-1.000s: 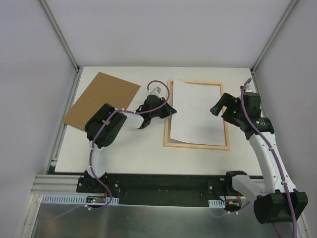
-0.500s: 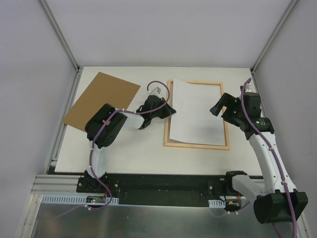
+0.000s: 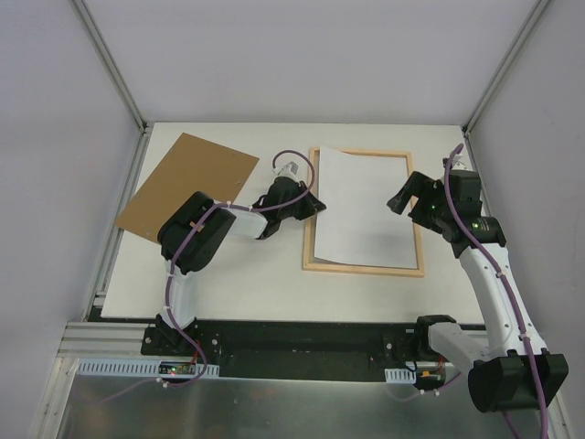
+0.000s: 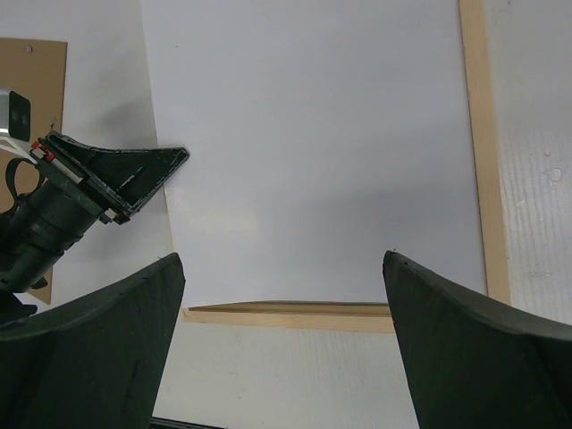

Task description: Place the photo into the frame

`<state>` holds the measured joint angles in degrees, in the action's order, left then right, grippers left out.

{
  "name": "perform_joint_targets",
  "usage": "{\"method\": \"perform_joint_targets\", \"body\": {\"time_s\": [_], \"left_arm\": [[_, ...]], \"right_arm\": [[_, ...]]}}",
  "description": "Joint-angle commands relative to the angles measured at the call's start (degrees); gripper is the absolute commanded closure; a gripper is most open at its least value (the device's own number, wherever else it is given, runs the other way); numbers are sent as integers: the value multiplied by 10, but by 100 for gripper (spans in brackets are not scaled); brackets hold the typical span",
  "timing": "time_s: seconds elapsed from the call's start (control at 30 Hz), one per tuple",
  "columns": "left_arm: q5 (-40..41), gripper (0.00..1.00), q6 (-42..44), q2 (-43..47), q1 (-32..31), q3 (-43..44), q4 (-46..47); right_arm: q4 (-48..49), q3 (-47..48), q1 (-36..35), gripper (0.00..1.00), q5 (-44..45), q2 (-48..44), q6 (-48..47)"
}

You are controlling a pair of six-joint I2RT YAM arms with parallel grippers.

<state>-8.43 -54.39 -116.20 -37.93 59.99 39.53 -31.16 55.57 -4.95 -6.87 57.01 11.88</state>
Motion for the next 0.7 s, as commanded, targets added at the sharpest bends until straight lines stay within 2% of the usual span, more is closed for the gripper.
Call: {"method": "perform_joint_targets", "body": {"time_s": [0.0,0.17,0.53,0.67], "left_arm": [[10,89,16,4,-7,3,-1],[19,63,29,27,-7,0,-23],[62,58,75,120,-6,-22,-106],[81,57,77,159,1,-27,-167]], "right_arm": [[14,6,5,5,-9,0,-9],[15,6,4,6,-12,0,-10],[17,5,5,5,-16,10,-10],[10,12,4,6,-20,29,-15]]}}
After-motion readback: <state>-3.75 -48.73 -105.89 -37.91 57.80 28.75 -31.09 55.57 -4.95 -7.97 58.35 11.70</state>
